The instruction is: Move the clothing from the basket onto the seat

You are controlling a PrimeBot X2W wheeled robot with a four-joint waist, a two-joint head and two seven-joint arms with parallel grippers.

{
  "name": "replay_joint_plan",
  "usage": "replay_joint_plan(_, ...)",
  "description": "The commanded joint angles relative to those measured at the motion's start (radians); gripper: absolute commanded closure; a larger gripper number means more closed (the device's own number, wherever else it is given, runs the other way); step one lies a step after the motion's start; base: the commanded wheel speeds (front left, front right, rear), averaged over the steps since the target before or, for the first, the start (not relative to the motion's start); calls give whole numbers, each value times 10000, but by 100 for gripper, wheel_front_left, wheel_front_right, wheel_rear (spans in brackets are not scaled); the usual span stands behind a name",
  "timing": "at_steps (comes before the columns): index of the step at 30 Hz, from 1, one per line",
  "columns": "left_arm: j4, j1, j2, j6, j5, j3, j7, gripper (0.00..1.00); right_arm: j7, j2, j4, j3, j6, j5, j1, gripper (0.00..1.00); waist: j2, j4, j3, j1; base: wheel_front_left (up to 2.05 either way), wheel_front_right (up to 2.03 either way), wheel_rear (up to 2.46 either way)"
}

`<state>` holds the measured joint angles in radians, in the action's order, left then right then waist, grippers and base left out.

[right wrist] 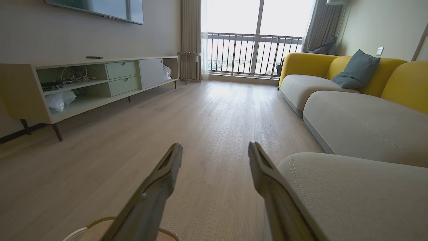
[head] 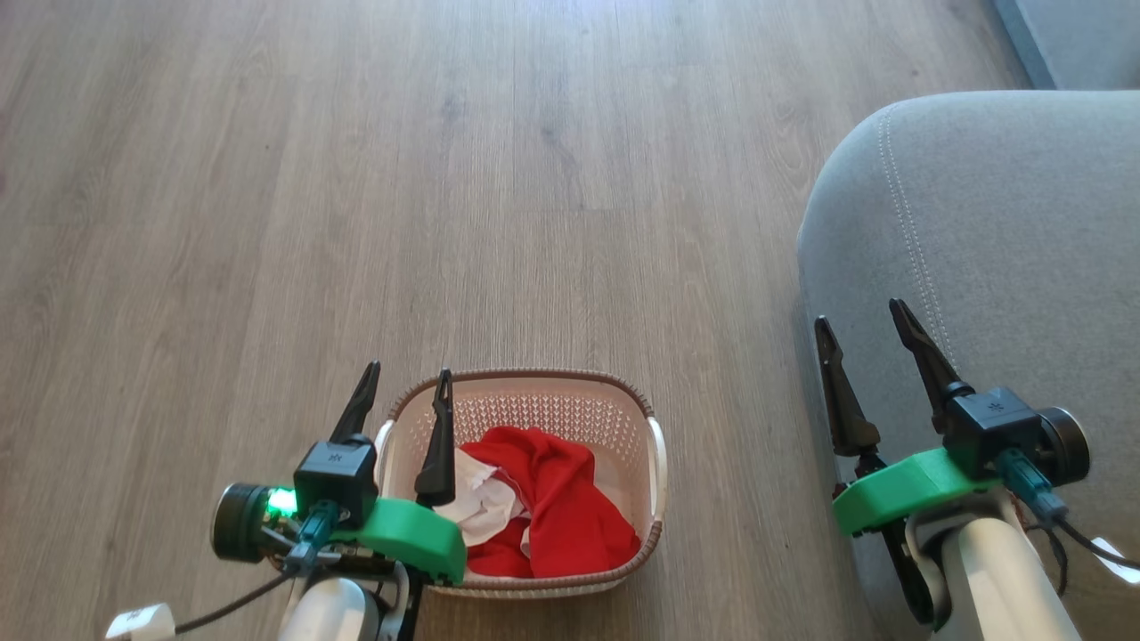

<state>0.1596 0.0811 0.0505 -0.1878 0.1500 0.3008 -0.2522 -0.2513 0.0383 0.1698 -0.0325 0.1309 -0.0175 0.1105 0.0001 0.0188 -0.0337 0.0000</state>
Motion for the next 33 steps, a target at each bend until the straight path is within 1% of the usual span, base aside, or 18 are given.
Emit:
replay_joint_plan(1, -234, 483, -2, 28, 36, -305, -95, 0, -105, 120, -274, -245, -2, 36, 355, 0, -1, -30, -51, 0, 0, 0, 0)
replay_joint_plan(10, -171, 659, -2, 97, 48, -290, -95, 0, -105, 120, -367, -246, -2, 88, 487, 0, -1, -161, -524, 0, 0, 0, 0)
replay_joint_plan(15, 13, 865, -2, 151, 91, -223, -95, 0, -105, 120, -406, -229, -2, 228, 610, 0, -1, -205, -1092, 0, 0, 0, 0)
replay_joint_plan(18, 381, 1007, -3, 205, 61, -169, -95, 0, -105, 120, -403, -149, -2, 204, 685, 0, -1, -245, -1562, 0, 0, 0, 0)
replay_joint_plan(24, 2146, 1567, -3, 581, -221, 53, -95, 0, -105, 120, -369, -77, -2, 355, 845, 0, -1, -425, -2768, 0, 0, 0, 0)
replay_joint_plan(28, 3567, 2357, 23, 866, -723, 187, -95, 0, -105, 120, -496, 41, -2, 388, 1010, 0, -1, -640, -3844, 0, 0, 0, 0)
replay_joint_plan(33, 4977, 3481, 226, 1138, -1220, 369, -95, 0, -105, 120, -608, 63, -2, 319, 1234, 0, -1, -989, -5081, 0, 0, 0, 0)
